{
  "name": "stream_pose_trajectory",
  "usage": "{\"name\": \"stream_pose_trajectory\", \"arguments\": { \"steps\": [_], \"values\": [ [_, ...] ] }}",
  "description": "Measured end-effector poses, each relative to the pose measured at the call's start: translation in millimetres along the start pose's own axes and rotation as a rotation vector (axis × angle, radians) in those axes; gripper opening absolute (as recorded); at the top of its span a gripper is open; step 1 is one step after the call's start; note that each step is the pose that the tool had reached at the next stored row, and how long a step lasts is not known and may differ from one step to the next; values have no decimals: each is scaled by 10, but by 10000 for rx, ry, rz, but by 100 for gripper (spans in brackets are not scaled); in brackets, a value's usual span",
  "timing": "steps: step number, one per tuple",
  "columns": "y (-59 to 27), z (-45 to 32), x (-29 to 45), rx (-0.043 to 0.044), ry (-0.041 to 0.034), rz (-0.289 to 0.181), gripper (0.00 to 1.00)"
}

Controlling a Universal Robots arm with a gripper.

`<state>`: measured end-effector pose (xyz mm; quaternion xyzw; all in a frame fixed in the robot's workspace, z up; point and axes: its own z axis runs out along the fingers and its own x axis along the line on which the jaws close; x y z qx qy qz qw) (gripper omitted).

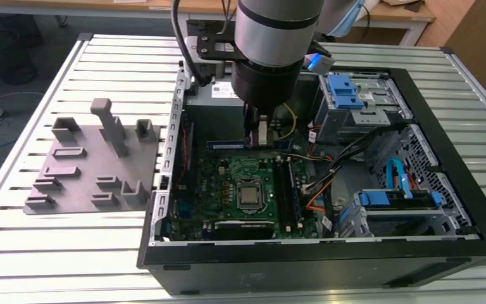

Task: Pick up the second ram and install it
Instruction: 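Pick up the second ram and move it above second insertion slot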

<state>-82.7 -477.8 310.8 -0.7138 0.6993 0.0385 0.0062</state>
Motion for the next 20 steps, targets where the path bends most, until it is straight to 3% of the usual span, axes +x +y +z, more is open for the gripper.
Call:
{"name": "stream_pose_trajectory", "arguments": {
  "steps": [20],
  "values": [
    [-8,183,23,0,0,0,14]
  ]
}}
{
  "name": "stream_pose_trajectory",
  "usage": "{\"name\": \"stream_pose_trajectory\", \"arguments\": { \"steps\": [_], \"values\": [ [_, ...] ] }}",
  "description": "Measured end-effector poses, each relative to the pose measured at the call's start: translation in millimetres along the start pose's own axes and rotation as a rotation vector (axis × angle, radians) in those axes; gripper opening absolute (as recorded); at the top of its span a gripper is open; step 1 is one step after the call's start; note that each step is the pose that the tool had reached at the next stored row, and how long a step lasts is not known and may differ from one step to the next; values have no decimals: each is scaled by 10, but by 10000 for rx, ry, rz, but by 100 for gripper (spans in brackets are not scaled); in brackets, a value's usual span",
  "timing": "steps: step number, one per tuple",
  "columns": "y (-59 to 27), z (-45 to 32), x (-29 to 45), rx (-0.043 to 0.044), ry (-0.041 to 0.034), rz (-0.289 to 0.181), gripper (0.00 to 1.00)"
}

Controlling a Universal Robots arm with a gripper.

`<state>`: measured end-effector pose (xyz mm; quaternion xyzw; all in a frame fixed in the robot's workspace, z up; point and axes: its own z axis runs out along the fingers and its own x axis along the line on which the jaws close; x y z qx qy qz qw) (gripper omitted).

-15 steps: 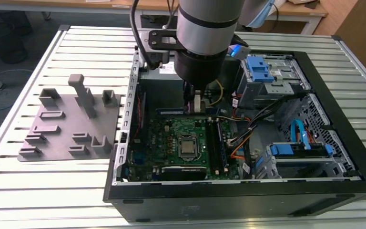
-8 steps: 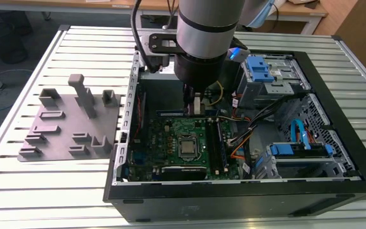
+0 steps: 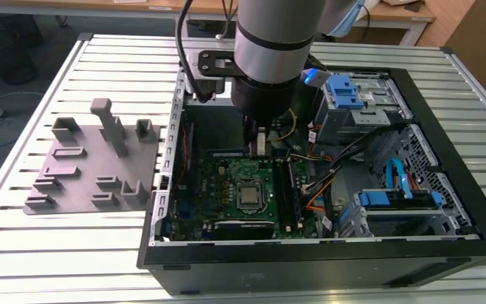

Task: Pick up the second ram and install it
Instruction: 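Pick up the second ram and move it above second insertion slot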

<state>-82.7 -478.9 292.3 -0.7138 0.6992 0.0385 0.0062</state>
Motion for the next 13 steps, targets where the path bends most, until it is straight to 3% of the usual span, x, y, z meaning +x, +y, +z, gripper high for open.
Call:
{"name": "stream_pose_trajectory", "arguments": {
  "steps": [10,13],
  "values": [
    [-4,101,41,0,0,-1,14],
    [-68,129,53,-1,0,1,14]
  ]
}}
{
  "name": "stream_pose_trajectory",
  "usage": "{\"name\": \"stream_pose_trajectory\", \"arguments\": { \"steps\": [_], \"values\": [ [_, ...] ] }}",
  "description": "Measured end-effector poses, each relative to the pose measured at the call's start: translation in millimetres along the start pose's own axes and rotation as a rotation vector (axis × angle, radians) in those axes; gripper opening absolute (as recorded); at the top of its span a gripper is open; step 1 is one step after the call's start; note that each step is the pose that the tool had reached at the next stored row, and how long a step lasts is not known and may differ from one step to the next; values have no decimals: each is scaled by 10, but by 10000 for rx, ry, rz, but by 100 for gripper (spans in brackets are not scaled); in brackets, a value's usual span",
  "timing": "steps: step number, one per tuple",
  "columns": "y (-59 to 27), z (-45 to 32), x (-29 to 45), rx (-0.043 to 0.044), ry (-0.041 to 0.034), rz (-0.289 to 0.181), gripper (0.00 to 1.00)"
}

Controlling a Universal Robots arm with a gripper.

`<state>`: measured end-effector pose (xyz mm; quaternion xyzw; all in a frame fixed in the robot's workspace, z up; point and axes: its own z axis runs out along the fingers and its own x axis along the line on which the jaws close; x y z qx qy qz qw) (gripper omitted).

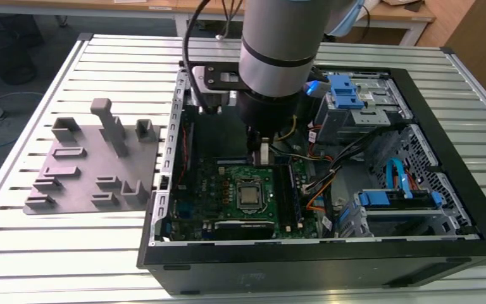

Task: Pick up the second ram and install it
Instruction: 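Pick up the second ram and move it above second insertion slot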

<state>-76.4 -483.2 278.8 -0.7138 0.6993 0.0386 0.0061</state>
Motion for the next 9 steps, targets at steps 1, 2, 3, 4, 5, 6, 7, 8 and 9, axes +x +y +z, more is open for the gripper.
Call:
{"name": "stream_pose_trajectory", "arguments": {
  "steps": [1,2,3,4,5,6,7,8,9],
  "values": [
    [-40,7,2,-1,-1,1,14],
    [-84,12,4,-2,-1,0,14],
    [-125,16,5,-4,-1,-1,14],
    [-165,21,6,-6,-2,0,14],
    [-202,25,8,-7,-2,0,14],
    [-238,29,9,-8,-3,-1,14],
    [-267,32,10,-9,-2,-1,14],
    [-288,35,10,-10,-2,-1,14],
    [-299,36,11,-11,0,0,14]
  ]
}}
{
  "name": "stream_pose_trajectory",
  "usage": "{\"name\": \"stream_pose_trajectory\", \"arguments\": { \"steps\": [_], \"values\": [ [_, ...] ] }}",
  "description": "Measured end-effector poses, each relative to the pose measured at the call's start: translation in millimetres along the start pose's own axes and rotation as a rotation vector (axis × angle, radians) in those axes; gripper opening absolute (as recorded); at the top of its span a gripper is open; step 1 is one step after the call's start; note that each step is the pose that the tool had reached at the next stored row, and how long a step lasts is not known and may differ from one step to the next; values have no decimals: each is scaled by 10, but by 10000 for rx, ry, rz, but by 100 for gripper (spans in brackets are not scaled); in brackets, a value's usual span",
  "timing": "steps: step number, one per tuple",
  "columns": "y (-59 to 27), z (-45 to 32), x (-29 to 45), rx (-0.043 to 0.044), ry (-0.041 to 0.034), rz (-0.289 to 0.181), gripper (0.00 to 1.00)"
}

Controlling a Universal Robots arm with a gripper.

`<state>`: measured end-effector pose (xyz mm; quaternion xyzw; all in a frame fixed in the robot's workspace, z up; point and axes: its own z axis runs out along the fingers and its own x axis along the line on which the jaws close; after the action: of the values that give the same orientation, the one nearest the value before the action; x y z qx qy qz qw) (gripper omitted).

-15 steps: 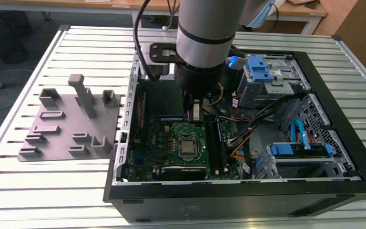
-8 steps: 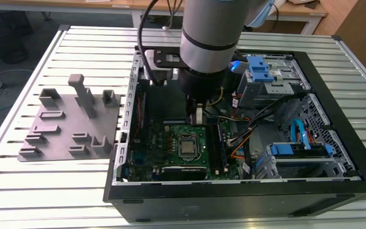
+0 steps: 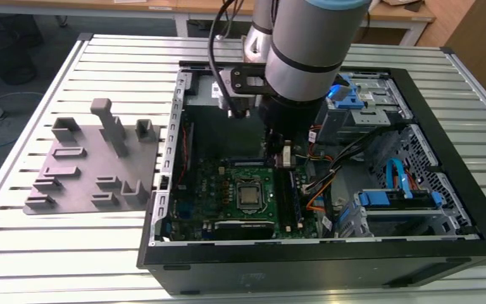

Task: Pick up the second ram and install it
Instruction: 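Pick up the second ram and move it above second insertion slot, then insert the second ram into the second slot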

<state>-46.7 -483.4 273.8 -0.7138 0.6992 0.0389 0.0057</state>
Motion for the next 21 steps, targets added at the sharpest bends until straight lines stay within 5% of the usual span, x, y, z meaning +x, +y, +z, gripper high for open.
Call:
{"name": "stream_pose_trajectory", "arguments": {
  "steps": [3,9,21],
  "values": [
    [-4,5,20,1,-1,0,14],
    [-2,18,176,0,-1,1,14],
    [-2,22,184,0,1,1,14]
  ]
}}
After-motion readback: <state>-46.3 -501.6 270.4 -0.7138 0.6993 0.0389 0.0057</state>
